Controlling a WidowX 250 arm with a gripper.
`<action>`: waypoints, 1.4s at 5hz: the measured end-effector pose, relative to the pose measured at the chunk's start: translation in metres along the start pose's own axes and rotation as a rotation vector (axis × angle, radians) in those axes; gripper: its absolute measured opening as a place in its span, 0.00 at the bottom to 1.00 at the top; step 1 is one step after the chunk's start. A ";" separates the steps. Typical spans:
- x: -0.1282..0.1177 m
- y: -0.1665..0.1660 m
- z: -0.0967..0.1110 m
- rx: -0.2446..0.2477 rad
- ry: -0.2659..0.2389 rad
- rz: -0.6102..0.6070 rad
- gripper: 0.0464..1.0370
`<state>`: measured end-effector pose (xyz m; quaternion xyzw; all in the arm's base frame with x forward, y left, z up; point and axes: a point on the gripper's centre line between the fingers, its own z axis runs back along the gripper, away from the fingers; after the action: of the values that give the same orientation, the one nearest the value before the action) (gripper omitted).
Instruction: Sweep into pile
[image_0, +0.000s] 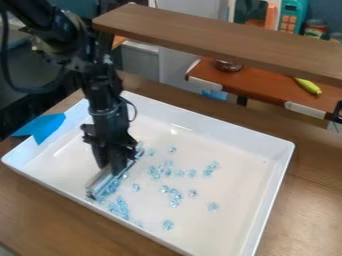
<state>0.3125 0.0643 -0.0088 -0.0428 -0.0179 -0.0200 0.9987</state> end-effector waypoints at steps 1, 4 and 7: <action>0.006 -0.017 -0.004 0.014 -0.025 0.003 0.31; 0.010 -0.092 -0.010 -0.081 0.019 -0.011 0.30; 0.007 -0.164 -0.007 -0.167 0.057 -0.058 0.30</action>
<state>0.3126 -0.1002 -0.0015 -0.1246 0.0111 -0.0517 0.9908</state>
